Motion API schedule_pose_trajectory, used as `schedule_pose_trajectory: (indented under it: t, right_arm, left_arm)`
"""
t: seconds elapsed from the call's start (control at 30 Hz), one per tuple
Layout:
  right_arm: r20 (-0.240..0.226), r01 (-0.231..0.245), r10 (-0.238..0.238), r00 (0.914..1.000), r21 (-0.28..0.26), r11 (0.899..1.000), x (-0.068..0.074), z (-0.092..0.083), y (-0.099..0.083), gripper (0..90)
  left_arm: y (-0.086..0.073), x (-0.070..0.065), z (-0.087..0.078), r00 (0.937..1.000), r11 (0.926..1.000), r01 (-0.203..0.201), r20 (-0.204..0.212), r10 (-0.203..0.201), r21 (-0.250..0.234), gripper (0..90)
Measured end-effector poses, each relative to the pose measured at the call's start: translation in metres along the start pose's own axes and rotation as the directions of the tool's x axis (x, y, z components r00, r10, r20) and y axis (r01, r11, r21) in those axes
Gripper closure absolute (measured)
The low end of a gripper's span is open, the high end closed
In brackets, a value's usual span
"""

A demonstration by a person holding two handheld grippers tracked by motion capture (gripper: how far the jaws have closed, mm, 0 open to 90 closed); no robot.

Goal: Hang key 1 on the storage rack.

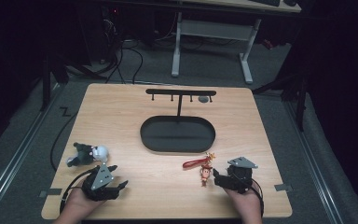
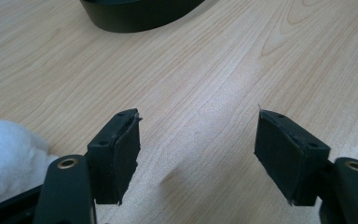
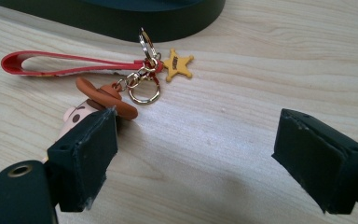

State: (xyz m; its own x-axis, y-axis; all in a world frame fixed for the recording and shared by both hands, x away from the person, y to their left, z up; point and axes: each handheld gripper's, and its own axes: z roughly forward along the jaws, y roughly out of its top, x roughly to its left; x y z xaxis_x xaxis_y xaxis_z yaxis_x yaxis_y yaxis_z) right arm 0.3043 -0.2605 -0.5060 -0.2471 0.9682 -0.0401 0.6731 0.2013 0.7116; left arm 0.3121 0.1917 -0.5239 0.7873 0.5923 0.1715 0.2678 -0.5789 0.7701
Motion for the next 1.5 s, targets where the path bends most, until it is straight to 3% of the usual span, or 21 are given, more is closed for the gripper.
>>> schedule_pose_trajectory:
  t: [0.37, 0.7, 0.8, 0.87, 1.03, 1.27, 1.37, 1.4, 1.43, 1.5]
  right_arm:
    - [-0.032, -0.014, 0.017, 0.9993, 0.095, 0.995, -0.005, -0.003, 0.004, 14.0]
    - [-0.049, -0.027, 0.038, 0.9981, 0.219, 0.975, -0.005, -0.002, 0.006, 14.7]
    - [-0.025, 0.017, -0.01, 0.9996, 0.264, 0.964, -0.003, -0.001, 0.007, 15.1]
    - [-0.035, 0.033, -0.023, 0.9991, 0.298, 0.954, -0.002, -0.001, 0.009, 15.1]
    - [-0.071, 0.039, -0.016, 0.9974, 0.333, 0.942, -0.001, -0.007, 0.015, 15.1]
    - [-0.092, 0.106, -0.073, 0.9931, 0.435, 0.894, 0.005, -0.004, 0.019, 15.2]
    - [-0.111, 0.124, -0.081, 0.9905, 0.458, 0.88, 0.008, -0.002, 0.021, 15.2]
    - [-0.111, 0.124, -0.081, 0.9905, 0.458, 0.88, 0.008, -0.002, 0.021, 15.2]
    - [-0.123, 0.153, -0.106, 0.9867, 0.478, 0.865, 0.012, -0.002, 0.021, 15.2]
    - [-0.13, 0.165, -0.116, 0.9847, 0.484, 0.859, 0.016, -0.002, 0.021, 15.2]
  left_arm:
    - [0.0, -0.001, 0.001, 0.9999, 0.9999, -0.008, 0.006, 0.008, 0.009, 31.3]
    - [-0.001, 0.0, -0.001, 0.9998, 0.9999, -0.01, 0.015, 0.01, 0.006, 31.3]
    - [-0.001, -0.001, -0.001, 0.9998, 0.9999, -0.011, 0.018, 0.011, 0.003, 31.3]
    - [-0.001, -0.002, -0.001, 0.9997, 0.9999, -0.012, 0.021, 0.012, 0.001, 31.3]
    - [0.001, -0.003, 0.0, 0.9995, 0.9998, -0.019, 0.024, 0.019, 0.0, 31.3]
    - [0.001, -0.003, 0.0, 0.9994, 0.9998, -0.021, 0.027, 0.021, -0.001, 31.3]
    - [0.001, -0.003, 0.0, 0.9995, 0.9998, -0.019, 0.027, 0.019, -0.002, 31.3]
    - [0.001, -0.003, 0.0, 0.9995, 0.9998, -0.019, 0.027, 0.019, -0.002, 31.3]
    - [0.001, -0.003, 0.0, 0.9994, 0.9998, -0.02, 0.028, 0.02, -0.002, 31.3]
    - [0.001, -0.003, 0.0, 0.9994, 0.9998, -0.021, 0.029, 0.021, -0.002, 31.3]
